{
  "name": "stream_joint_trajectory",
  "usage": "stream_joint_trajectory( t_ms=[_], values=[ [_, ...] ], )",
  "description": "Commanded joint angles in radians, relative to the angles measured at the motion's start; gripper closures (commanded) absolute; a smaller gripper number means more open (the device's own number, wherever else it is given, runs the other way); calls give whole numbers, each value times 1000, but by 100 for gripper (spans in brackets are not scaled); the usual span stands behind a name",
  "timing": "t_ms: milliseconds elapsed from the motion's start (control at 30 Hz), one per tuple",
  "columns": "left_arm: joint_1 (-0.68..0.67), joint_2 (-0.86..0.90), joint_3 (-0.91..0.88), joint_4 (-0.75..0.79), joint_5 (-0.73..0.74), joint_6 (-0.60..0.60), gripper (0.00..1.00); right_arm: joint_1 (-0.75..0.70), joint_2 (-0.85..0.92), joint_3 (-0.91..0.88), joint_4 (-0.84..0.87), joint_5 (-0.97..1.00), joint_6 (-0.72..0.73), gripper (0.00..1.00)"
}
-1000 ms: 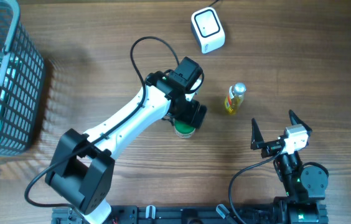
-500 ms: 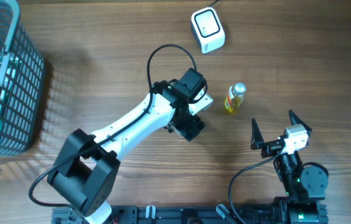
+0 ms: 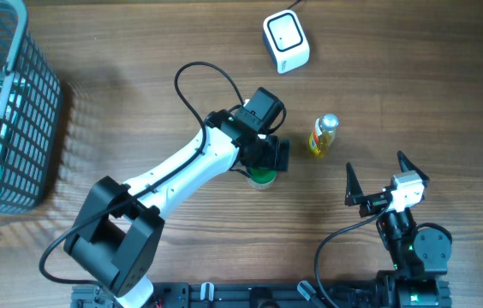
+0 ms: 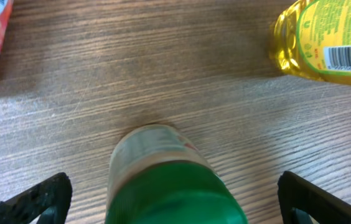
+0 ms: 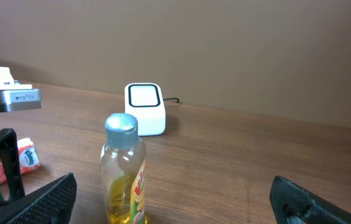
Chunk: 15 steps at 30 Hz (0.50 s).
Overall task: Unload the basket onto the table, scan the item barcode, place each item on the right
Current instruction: 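Carry the jar rightward and set it down near the yellow bottle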
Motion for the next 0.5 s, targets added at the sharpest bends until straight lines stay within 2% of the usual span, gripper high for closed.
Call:
stream_joint_trajectory(
  t_ms=[0, 200, 467],
  values=[
    [7, -46, 7, -32, 6, 18, 0, -7, -5, -1, 2, 8, -1, 0],
    [-28, -54, 6, -144, 8, 130, 0, -7, -5, -1, 2, 8, -1, 0],
    [-56, -48, 6, -128, 4, 90, 0, -7, -5, -1, 2, 8, -1, 0]
  ],
)
